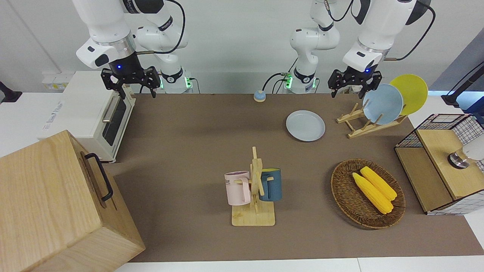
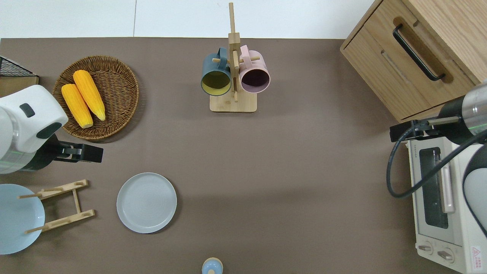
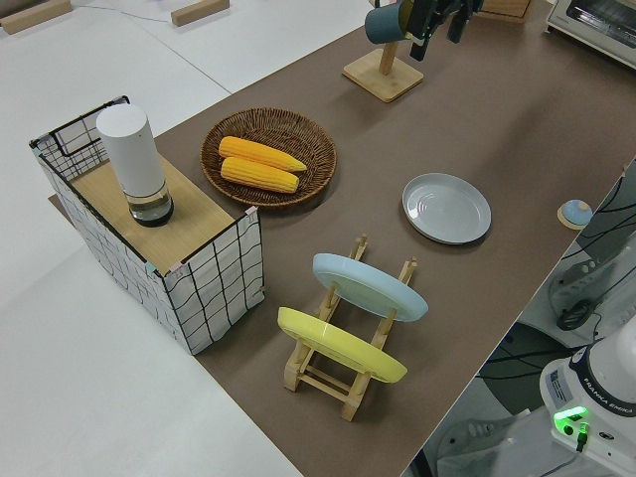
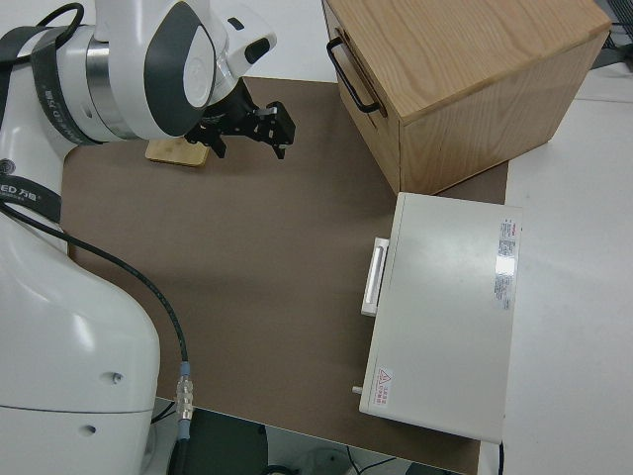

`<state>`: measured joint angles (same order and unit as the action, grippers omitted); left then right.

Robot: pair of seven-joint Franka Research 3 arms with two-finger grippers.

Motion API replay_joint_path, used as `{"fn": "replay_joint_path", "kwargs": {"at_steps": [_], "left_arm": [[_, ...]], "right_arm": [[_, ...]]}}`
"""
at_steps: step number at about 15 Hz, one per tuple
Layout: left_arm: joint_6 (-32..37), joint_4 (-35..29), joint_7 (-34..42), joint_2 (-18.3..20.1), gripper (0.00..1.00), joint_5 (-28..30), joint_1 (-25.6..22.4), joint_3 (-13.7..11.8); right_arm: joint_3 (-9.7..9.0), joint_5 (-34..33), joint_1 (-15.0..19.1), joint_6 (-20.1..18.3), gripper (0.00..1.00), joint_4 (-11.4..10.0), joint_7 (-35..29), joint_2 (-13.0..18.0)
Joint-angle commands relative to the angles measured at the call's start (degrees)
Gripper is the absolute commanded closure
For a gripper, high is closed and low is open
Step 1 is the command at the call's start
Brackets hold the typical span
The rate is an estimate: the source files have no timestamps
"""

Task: Pick gray plate from table and place it on lower plate rack with left arm
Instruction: 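Move the left gripper toward the rim of the light gray plate, then lower the left gripper onto the plate rim and close on it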

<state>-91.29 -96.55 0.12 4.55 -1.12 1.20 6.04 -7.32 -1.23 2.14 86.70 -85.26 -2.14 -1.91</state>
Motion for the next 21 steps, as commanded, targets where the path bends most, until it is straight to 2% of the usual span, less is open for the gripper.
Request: {"fn": "replay_joint_path", "kwargs": {"at_steps": [1,9,11,14,21], "left_arm": [[0.4,-1.1,-0.2,0.7,0.0,-0.6,0.6,0.1],[-0.6,-5.9,-0.2,1.2,0.0,-1.2,0.6,0.1],[-2.7,-8.4,-0.2,1.2,0.0,-1.2,0.6,0.1],[-10.9,-17.7,-0.2,4.5,0.0,-1.2,0.5,0.1],[-18.7,-27.5,0.5,7.1,0.0,-1.2,0.6,0.1]], "right_arm": [[-1.2,-0.2,1.3,-0.9,0.017,1.2,-0.8,-0.5],[-1.2,-0.2,1.2,-0.9,0.017,1.2,-0.8,-0.5],[-1.2,-0.2,1.3,-0.9,0.017,1.2,-0.8,-0.5],[-1.2,-0.2,1.3,-0.9,0.017,1.1,-0.8,-0.5],[-1.2,-0.2,1.3,-0.9,0.017,1.1,-0.8,-0.5]]}}
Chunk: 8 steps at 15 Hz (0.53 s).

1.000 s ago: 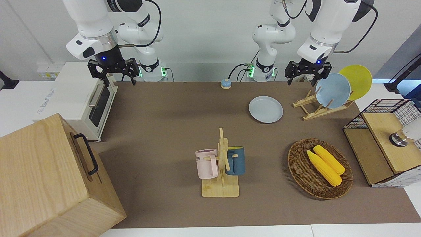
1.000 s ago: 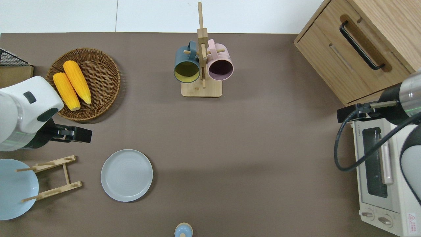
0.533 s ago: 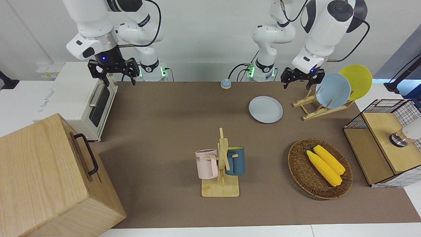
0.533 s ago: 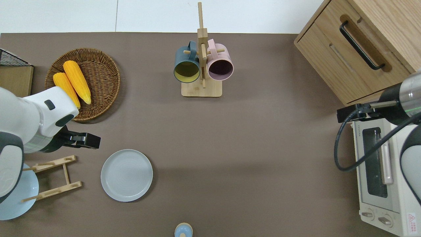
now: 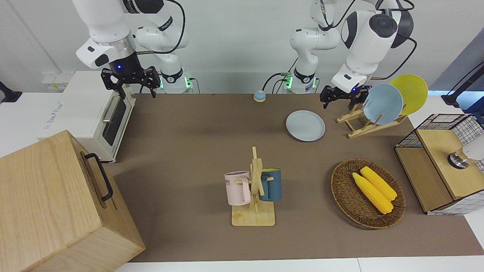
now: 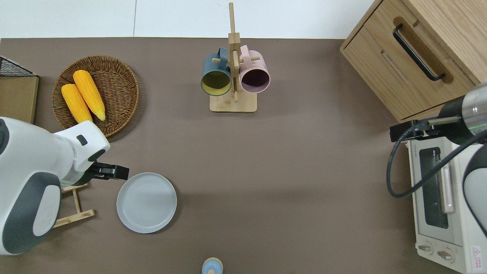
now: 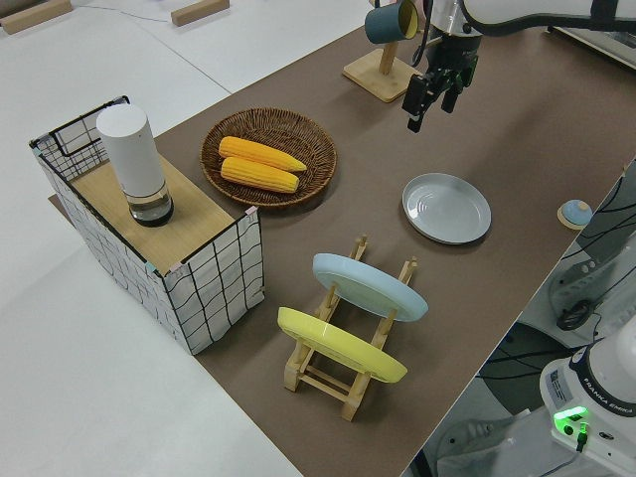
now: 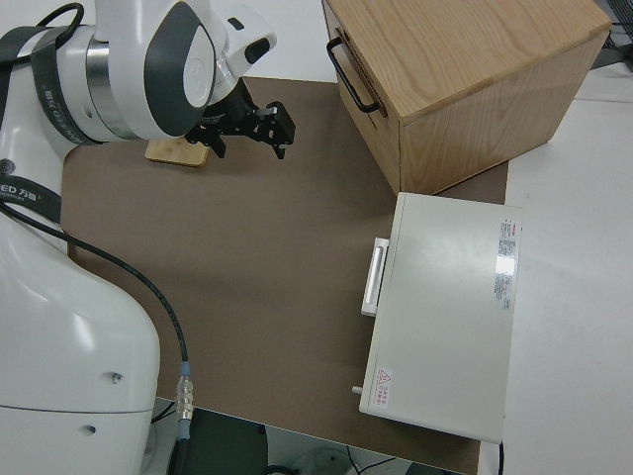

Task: Pick gray plate from table and place it on lower plate rack with left arm
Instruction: 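Lower the left gripper onto the plate rim and close on it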

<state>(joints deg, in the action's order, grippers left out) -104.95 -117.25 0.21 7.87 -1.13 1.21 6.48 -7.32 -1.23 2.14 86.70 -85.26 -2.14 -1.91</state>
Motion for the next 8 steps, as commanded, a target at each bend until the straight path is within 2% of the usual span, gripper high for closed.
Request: {"fn": "replay_joint_path", "kwargs": {"at_steps": [1,5,8], "left_arm": [[-6.4,-8.4,0.7,4.3,0.0,-1.2,0.5,-0.3],[-9.9,-12.4,3.6,4.5,0.0,-1.2,0.0,-0.6],[-16.7,-17.9,4.4,4.8,0.0,-1.2,-0.3,-1.3]], "right_arm": [[-1.2,-0.2,1.3,-0.9,0.017,1.2,-0.8,-0.5],[-1.2,-0.2,1.3,-0.9,0.017,1.2,-0.8,-0.5],[-1.2,-0.2,1.3,-0.9,0.017,1.1,-0.8,-0.5]]}}
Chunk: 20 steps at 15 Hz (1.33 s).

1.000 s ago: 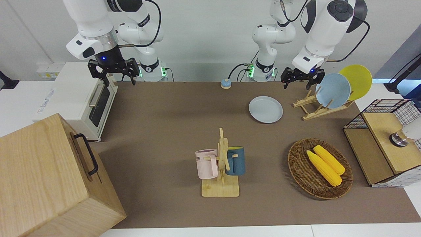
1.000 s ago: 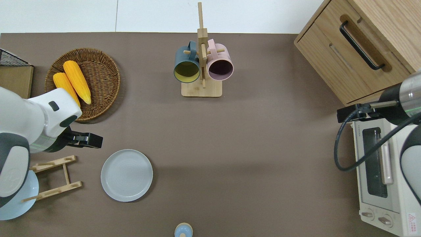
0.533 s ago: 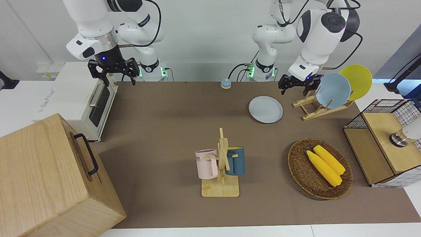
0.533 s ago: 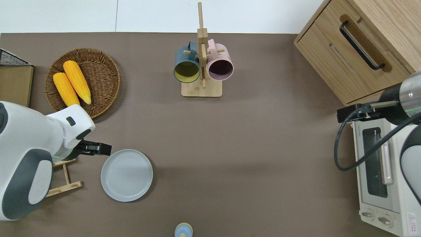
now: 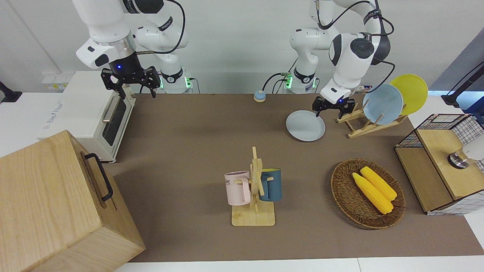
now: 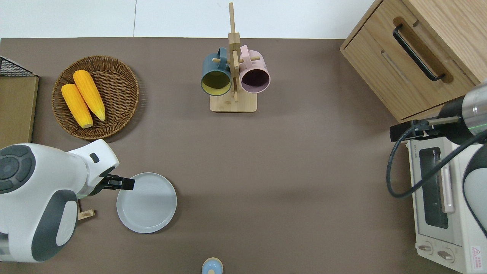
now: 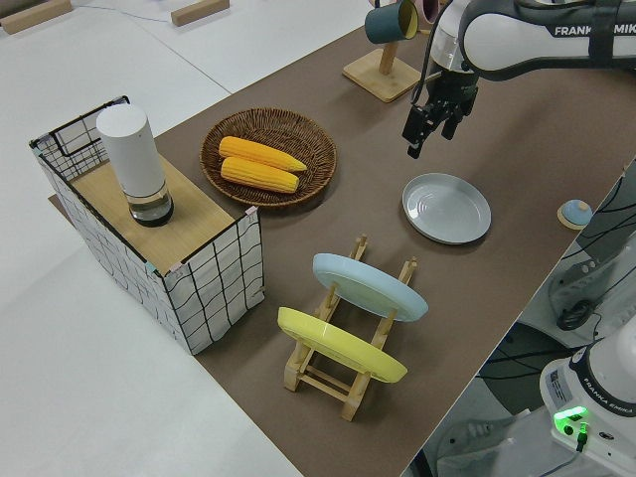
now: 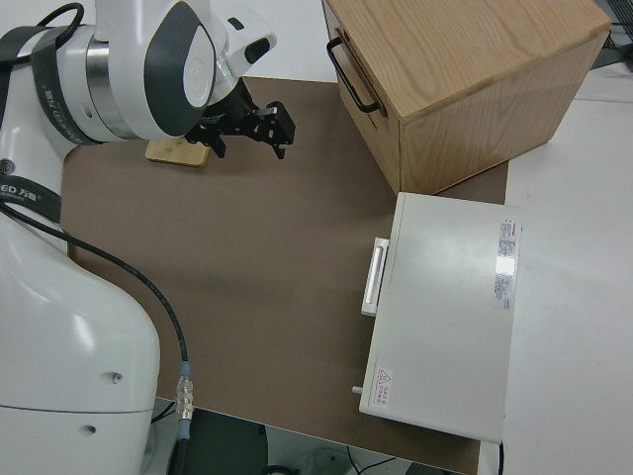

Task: Pick gray plate from table and place it on lower plate rack with left arm
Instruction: 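Lower the left gripper onto the plate rim and close on it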

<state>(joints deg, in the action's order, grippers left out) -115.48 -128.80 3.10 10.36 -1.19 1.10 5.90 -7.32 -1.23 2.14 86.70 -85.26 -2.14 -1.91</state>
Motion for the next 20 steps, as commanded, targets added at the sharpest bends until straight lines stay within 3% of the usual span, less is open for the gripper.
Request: {"fn": "replay_joint_path", "kwargs": {"at_steps": [1,7,20], "left_arm": [[-7.7,-7.6,1.6,2.3,0.0,-1.1,-0.2,-0.7],[-15.6,-13.2,1.6,1.2,0.0,-1.1,-0.2,-0.7],[-26.0,-17.4,2.8,-3.9,0.0,-2.2,-1.1,-0.8]], "right_arm": [[-1.2,-0.2,1.3,-0.9,0.017,1.2,-0.8,-0.5],[-1.2,-0.2,1.3,-0.9,0.017,1.1,-0.8,-0.5],[-1.2,-0.2,1.3,-0.9,0.017,1.2,-0.8,-0.5]]}}
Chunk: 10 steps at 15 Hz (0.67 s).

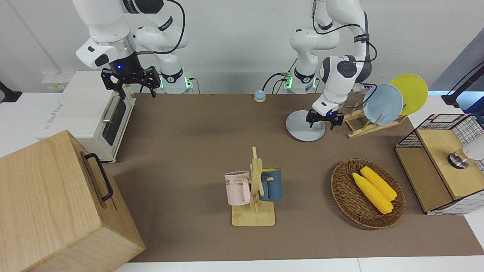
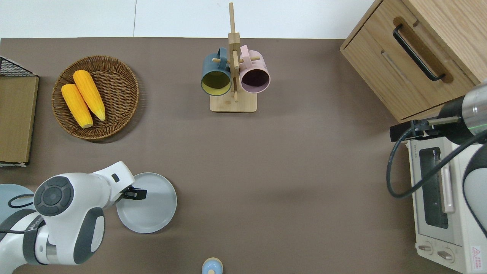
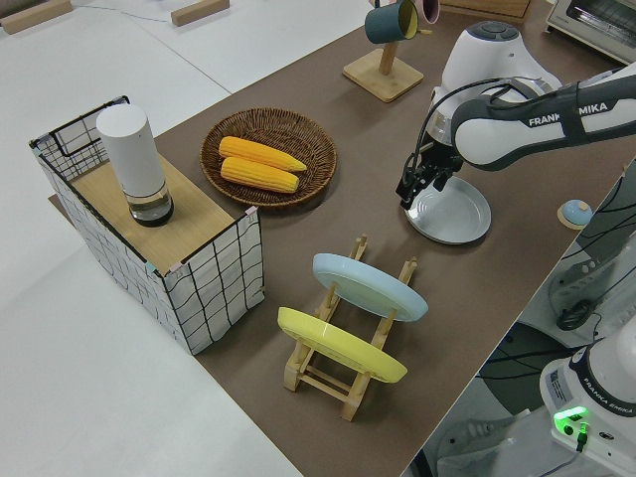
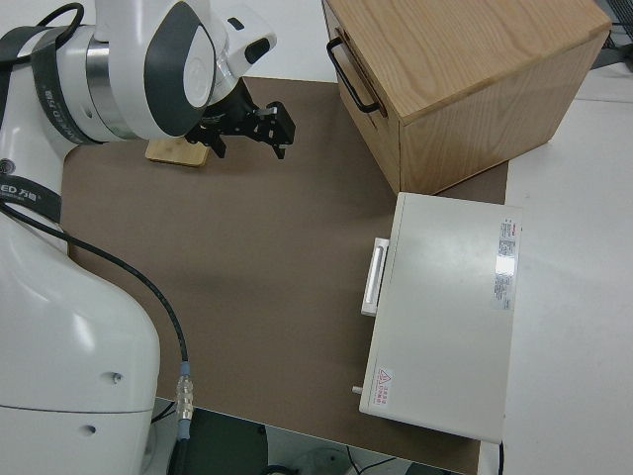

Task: Pick gray plate from table and place it on lower plate rack with left arm
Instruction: 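Lower the left gripper onto the plate rim and close on it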

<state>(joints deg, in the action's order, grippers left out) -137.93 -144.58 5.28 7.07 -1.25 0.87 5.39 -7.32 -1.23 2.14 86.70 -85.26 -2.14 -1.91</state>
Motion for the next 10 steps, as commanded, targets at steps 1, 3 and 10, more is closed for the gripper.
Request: {"fn": "replay_joint_path", "kwargs": {"at_steps": [1,3,10], "left_arm": [[-4.3,-1.9,0.6,-0.9,0.0,-3.3,-1.6,-0.3],[-5.2,-2.0,0.6,-2.1,0.0,-4.5,-2.1,-0.3],[-6.6,-2.5,0.5,-3.6,0.0,-4.6,-1.3,-0.2]], "right_arm": [[-1.2,-0.2,1.3,-0.9,0.017,1.1,-0.8,-0.5],[-1.2,-0.2,1.3,-0.9,0.017,1.1,-0.8,-0.5],[-1.2,-0.2,1.2,-0.9,0.017,1.1,-0.8,-0.5]]}}
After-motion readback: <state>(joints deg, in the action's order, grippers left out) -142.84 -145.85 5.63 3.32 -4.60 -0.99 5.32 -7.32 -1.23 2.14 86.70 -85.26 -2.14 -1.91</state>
